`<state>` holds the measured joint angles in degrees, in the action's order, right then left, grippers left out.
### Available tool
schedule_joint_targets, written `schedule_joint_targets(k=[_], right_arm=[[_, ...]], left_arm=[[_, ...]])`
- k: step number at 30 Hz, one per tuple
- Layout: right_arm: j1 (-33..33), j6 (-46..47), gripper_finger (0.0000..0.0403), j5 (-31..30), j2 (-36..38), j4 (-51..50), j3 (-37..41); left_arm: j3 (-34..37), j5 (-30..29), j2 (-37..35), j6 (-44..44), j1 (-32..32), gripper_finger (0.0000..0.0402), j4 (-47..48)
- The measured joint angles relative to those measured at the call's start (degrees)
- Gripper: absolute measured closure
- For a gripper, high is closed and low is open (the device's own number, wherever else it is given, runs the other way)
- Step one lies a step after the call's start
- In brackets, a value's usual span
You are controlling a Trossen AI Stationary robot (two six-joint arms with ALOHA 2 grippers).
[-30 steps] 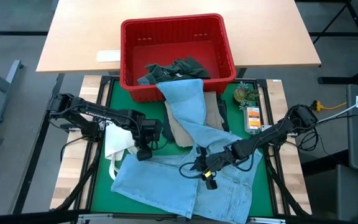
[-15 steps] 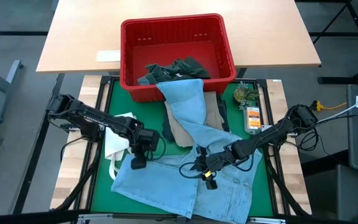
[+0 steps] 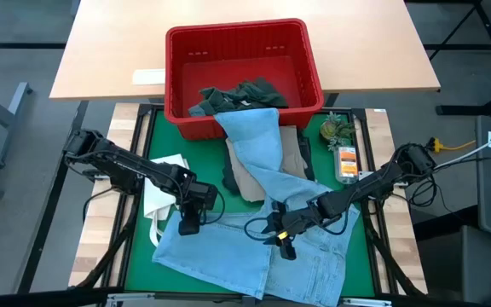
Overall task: Fold laundry
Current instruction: Remove the blue pants from the laundry bin
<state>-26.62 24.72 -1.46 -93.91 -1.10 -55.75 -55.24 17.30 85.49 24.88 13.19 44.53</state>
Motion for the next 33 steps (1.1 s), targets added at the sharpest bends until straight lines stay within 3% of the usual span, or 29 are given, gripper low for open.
schedule_joint_targets(k=[5, 9, 19, 33], right_arm=[[-0.2, 6.9, 0.0237, 1.2, -0.5, -5.6, 0.0], [-0.5, 9.4, 0.0237, 1.6, -3.1, -7.6, -0.1], [-0.4, 9.6, 0.0237, 0.6, -6.5, -7.0, 0.0], [-0.4, 10.8, 0.0237, -0.5, -6.5, -11.0, 0.0]], left_arm=[[0.0, -0.3, 0.0, 0.0, 0.0, 0.0364, 0.0], [0.0, -0.7, 0.0, 0.0, 0.0, 0.0394, -0.1], [0.0, -1.8, 0.0, 0.0, 0.0, 0.0369, -0.2], [0.0, -1.8, 0.0, 0.1, 0.0, 0.0388, -0.2]])
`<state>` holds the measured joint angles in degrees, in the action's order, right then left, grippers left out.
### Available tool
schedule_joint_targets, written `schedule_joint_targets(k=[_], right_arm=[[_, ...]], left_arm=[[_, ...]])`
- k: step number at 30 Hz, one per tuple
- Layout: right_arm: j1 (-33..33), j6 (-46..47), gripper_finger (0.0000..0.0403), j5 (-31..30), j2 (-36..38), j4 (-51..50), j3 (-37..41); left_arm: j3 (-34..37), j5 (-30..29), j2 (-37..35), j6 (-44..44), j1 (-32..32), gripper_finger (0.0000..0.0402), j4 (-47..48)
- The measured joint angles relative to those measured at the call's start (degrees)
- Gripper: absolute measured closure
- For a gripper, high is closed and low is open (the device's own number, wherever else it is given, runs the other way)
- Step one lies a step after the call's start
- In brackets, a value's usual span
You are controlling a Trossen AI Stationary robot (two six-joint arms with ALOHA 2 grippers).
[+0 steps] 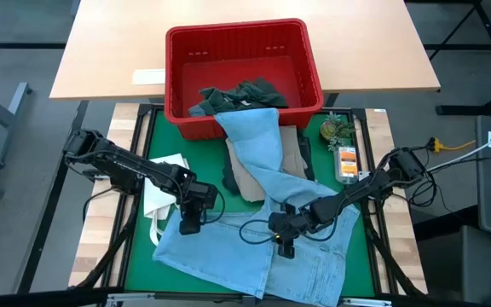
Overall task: Fold laundry
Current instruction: Remove the blue pants from the laundry bin
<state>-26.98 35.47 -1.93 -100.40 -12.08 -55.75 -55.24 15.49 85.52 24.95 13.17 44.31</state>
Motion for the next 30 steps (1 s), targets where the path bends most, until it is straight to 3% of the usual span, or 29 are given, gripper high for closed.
schedule_joint_targets(k=[18, 22, 27, 30], right_arm=[[0.0, -1.4, 0.024, 3.2, -4.9, 6.5, 0.0], [0.0, -1.4, 0.0279, 3.0, -4.9, 6.4, 0.0], [0.0, -3.1, 0.0374, 3.0, -4.7, 6.0, -0.4], [0.1, -5.8, 0.0378, 2.8, -4.6, 5.4, -2.0]], left_arm=[[0.0, 0.0, 0.0, 0.2, 0.0, 0.0385, -0.2], [0.0, 0.0, 0.0, 0.2, 0.0, 0.0385, -0.2], [0.0, 0.5, -0.5, 0.2, 0.0, 0.0396, 1.0], [0.0, 1.2, -2.1, 0.1, 0.0, 0.0397, 3.0]])
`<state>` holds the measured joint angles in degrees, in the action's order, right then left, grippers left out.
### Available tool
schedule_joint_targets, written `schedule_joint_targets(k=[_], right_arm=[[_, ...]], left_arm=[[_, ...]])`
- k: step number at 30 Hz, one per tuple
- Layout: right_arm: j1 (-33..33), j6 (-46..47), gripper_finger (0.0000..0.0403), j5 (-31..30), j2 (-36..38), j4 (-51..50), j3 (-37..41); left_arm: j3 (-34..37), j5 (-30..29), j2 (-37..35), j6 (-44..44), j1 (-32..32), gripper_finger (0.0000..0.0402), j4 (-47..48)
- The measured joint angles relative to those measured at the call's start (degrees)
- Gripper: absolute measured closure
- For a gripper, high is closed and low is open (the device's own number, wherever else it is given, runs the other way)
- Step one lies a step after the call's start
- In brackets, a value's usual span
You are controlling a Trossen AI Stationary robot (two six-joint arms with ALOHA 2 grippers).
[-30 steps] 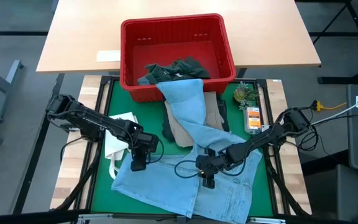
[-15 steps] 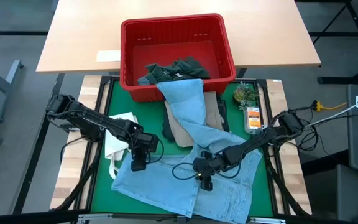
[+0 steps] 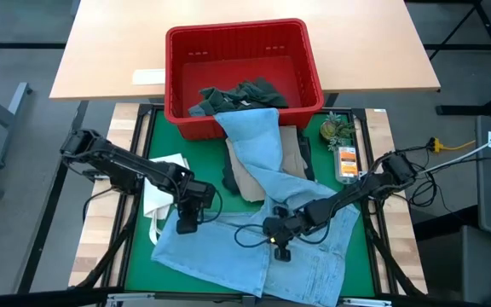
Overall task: Fold laundry
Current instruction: Remove the blue pants from the laundry bin
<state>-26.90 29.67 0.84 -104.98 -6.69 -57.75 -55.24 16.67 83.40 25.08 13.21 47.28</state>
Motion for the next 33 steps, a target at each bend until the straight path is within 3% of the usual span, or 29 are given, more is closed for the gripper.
schedule_joint_targets(k=[5, 11, 19, 25, 29, 33], right_arm=[[1.1, -5.0, 0.0353, -0.2, 0.5, -4.3, -4.0], [3.5, -13.2, 0.0377, -1.7, 0.5, -6.1, -7.7], [7.0, -19.8, 0.0366, -1.7, 0.5, -9.2, -11.8], [8.7, -19.6, 0.0373, -3.1, 0.4, -17.8, -12.0], [8.6, -19.6, 0.0358, -4.4, 0.0, -19.2, -12.0], [8.6, -19.6, 0.0339, -4.3, 0.0, -18.8, -12.0]], left_arm=[[0.0, 0.4, -4.2, -0.1, 0.1, 0.0399, 1.5], [-0.1, 0.4, -7.2, 1.4, 0.1, 0.04, 2.9], [-0.1, 0.2, -7.4, 4.5, 0.1, 0.0395, 11.4], [-0.1, -4.3, -7.4, 4.9, 0.1, 0.0394, 14.3], [-0.1, -8.9, -7.4, 4.9, 0.1, 0.0393, 14.3], [-0.1, -9.5, -7.4, 4.6, 0.1, 0.0393, 14.3]])
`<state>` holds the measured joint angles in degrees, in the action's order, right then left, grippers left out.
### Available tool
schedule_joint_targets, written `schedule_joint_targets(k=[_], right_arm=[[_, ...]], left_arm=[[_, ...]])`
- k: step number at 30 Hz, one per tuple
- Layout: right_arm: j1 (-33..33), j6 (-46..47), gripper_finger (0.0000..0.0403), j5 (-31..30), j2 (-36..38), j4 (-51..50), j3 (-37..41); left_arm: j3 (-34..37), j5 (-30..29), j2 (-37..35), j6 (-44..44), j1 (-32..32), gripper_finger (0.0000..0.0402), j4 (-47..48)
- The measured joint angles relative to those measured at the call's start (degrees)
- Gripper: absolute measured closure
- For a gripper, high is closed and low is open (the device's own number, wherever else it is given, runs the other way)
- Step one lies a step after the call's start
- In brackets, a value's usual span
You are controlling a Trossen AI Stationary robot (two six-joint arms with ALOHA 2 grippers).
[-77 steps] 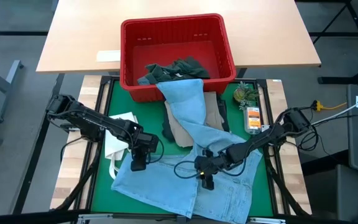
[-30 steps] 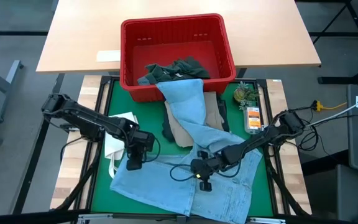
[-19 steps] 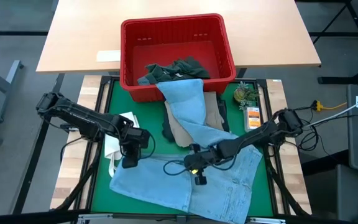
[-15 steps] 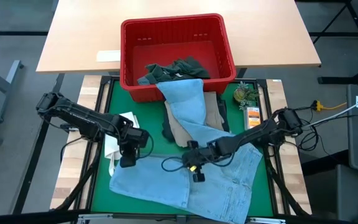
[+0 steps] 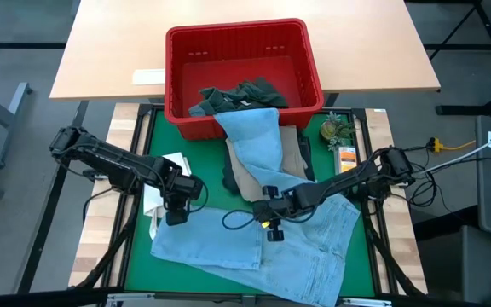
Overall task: Fold laundry
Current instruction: Remove the blue pants from the laundry bin
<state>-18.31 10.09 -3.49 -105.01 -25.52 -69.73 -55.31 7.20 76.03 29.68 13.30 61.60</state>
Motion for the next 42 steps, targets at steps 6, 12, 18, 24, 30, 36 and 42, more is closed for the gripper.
schedule_joint_targets(k=[6, 12, 18, 24, 30, 36, 42], right_arm=[[0.0, 0.0, 0.0322, 0.8, 0.0, 0.0, 0.0], [0.0, 0.1, 0.0296, 1.6, 0.0, 0.0, 0.1], [0.1, 0.1, 0.0257, 1.7, 0.0, -0.3, -0.3], [0.7, -5.0, 0.0247, 5.7, 0.0, -1.2, -6.6], [-0.9, -10.3, 0.0246, 6.2, 0.0, -1.2, -12.6], [-3.7, -12.3, 0.0246, 2.9, 0.0, -0.8, -13.1], [-5.8, -12.3, 0.0246, 0.2, -1.7, -1.8, -13.1]], left_arm=[[0.0, -0.2, 0.0, 0.0, 0.0, 0.0371, 0.2], [0.0, -3.3, 0.0, 0.2, 1.2, 0.0304, 0.3], [0.0, -1.5, 0.0, 1.6, 1.0, 0.0254, 0.2], [0.0, 5.2, 0.0, 1.6, 0.3, 0.0252, 0.2], [0.0, 14.4, 0.0, 1.7, -1.0, 0.0258, 1.7], [0.0, 11.7, 0.0, 0.3, -0.2, 0.0253, 8.1], [0.0, 3.8, 0.0, 1.5, 1.6, 0.0254, 10.7]])
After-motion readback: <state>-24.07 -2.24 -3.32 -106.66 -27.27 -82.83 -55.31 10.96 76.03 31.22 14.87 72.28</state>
